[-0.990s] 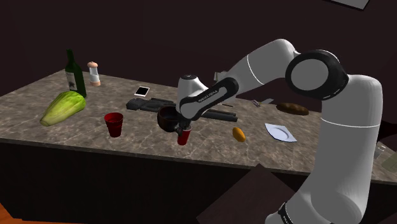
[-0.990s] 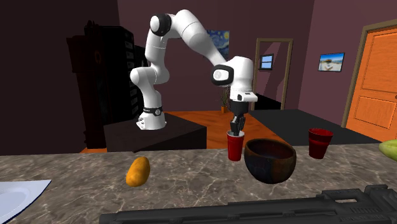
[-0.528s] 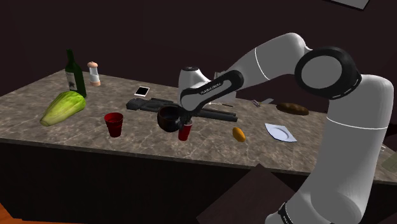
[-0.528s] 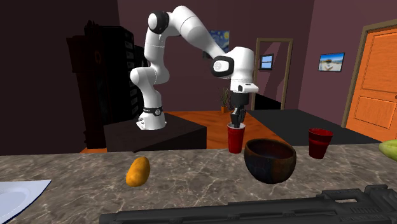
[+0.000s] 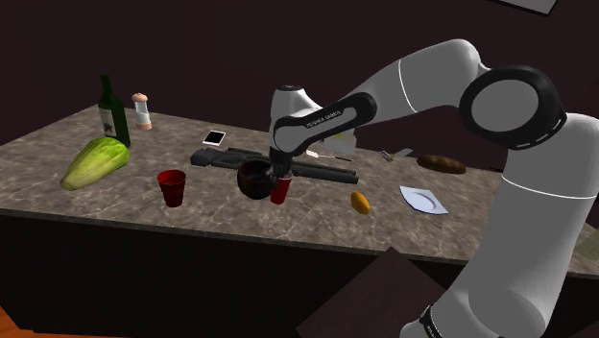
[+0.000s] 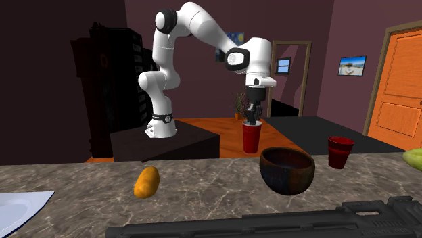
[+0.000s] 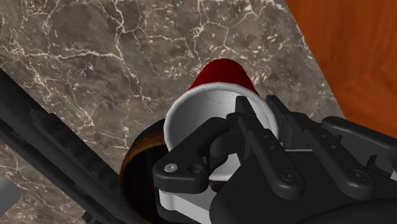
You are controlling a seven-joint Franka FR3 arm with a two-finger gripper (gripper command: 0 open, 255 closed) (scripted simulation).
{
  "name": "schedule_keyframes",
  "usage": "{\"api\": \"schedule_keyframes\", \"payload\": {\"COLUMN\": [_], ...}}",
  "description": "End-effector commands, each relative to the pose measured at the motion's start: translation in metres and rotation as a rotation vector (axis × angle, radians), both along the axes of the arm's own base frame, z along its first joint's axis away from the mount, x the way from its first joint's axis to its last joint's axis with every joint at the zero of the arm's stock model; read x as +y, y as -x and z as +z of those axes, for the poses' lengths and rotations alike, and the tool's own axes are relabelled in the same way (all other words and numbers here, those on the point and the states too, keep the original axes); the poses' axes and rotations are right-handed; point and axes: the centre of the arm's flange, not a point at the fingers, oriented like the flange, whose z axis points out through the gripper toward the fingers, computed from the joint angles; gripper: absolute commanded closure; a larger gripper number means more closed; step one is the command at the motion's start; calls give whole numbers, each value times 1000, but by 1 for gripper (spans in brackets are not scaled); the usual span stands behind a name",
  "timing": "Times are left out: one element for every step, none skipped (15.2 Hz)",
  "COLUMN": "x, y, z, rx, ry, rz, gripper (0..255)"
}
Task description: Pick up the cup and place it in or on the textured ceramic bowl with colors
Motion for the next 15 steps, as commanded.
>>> {"api": "schedule_keyframes", "payload": {"x": [0,0,0,0,0,0,0,0,0,0,0,0,0,0,0], "y": [1,1,1,1,1,1,1,1,1,1,1,1,1,1,1], "z": [10,16,21,26,31,37,42,47,53,58,63,68,74,79,84], "rx": [0,0,0,0,0,0,0,0,0,0,0,0,0,0,0], "ry": [0,0,0,0,0,0,0,0,0,0,0,0,0,0,0], "rz": [0,0,0,0,0,0,0,0,0,0,0,0,0,0,0], "gripper": [255,255,255,255,255,255,255,255,255,255,255,255,255,255,255]}}
